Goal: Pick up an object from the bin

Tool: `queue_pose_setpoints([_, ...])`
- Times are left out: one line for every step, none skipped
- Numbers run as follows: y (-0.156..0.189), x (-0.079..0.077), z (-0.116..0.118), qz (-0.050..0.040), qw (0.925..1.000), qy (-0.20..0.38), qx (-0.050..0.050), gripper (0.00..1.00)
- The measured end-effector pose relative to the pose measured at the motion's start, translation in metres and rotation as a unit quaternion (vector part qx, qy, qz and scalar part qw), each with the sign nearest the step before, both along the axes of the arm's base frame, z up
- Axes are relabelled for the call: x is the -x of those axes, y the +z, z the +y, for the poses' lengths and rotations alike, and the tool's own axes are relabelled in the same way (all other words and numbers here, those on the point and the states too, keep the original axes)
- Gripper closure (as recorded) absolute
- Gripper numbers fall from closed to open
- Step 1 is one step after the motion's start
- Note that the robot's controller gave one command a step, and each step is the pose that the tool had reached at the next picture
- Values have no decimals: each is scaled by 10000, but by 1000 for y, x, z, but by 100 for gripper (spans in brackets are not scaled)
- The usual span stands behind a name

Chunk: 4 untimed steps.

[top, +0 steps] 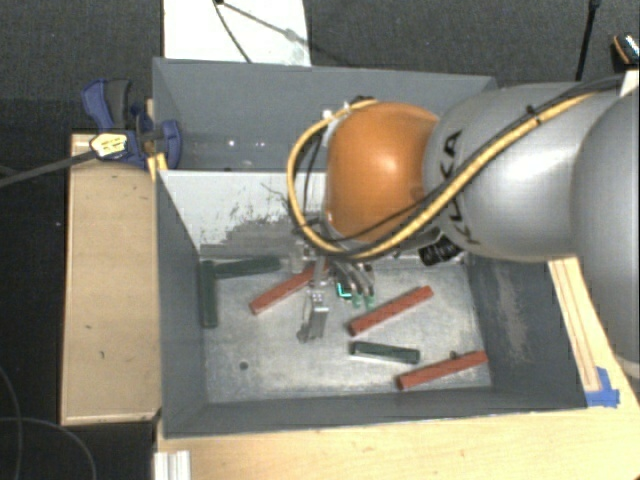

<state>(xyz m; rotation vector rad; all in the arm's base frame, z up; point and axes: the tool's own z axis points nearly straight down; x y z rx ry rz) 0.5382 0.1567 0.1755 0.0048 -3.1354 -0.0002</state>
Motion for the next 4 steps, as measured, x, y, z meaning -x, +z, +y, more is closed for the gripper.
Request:
queue_pose_setpoints([-109, -46, -49, -10, 9997, 235, 5, 0])
queue_pose_setpoints([-103, -48, -46, -53, 9997, 220, -10, 100])
queue_pose_setpoints([77, -8, -77, -84, 9999, 148, -7, 100])
queue_pose_setpoints([26, -7, -100, -28, 9934, 1143, -3, 100])
